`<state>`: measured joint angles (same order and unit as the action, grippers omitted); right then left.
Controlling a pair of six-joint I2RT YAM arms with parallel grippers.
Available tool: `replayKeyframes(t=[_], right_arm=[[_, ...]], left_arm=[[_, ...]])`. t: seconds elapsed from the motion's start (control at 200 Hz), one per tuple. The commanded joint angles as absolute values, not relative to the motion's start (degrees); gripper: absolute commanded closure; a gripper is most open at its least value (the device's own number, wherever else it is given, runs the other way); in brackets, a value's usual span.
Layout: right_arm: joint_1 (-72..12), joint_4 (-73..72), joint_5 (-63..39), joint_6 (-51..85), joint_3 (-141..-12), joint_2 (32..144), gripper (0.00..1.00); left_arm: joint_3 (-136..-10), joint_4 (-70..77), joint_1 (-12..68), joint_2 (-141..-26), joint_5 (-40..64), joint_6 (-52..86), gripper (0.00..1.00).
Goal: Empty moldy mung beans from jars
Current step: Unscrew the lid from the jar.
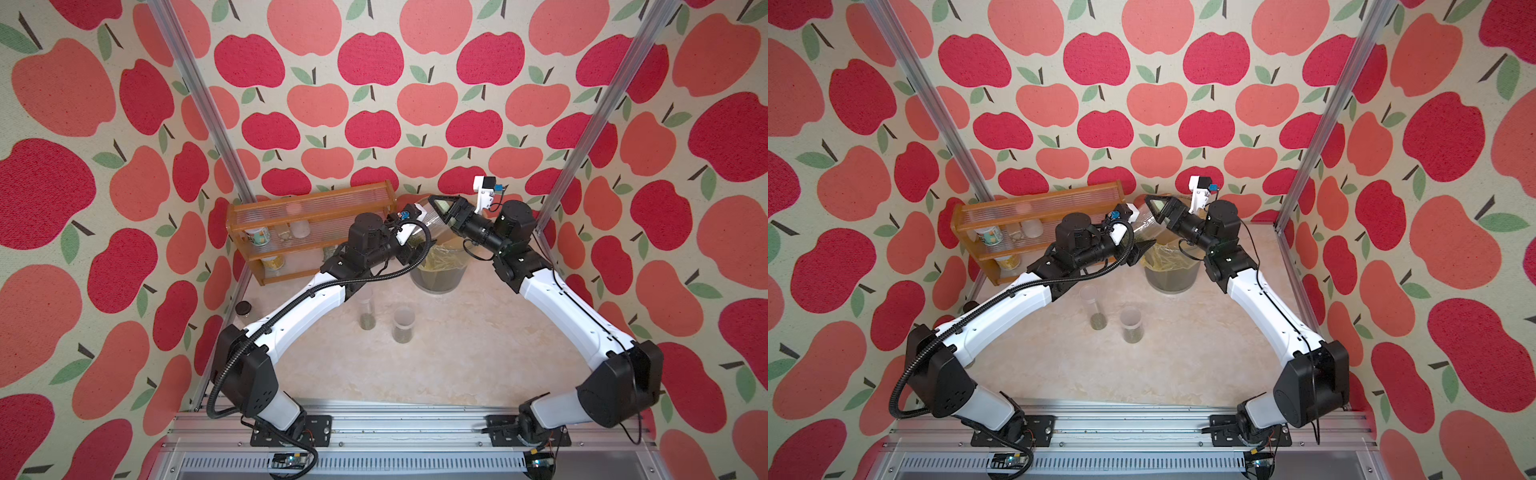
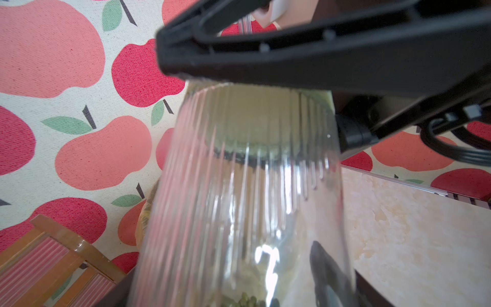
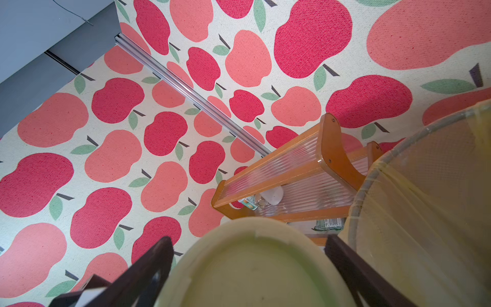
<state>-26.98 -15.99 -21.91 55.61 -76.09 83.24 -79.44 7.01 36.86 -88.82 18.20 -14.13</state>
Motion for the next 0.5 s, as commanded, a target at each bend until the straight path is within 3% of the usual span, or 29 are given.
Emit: replayKeyframes(t=[0.0,0.24,0.49], right_arm=[[-26.81,-17.33,-21.42,55.12,-75.26,80.74,0.07],[-26.31,-14.57,-19.39,52.49,-73.92,78.34,0.07],[-25.92,-16.03,-20.12,54.05,-72.93,78.93,0.17]], left_arm=[[-81.03,11.07,36.93,-87.01,16.2,-14.17,0.55],[-81.3,12.1,36.41,-87.44,15.87,-13.6,0.56],[-81.3,12.11,36.3,-87.67,15.47,-13.62,0.56]])
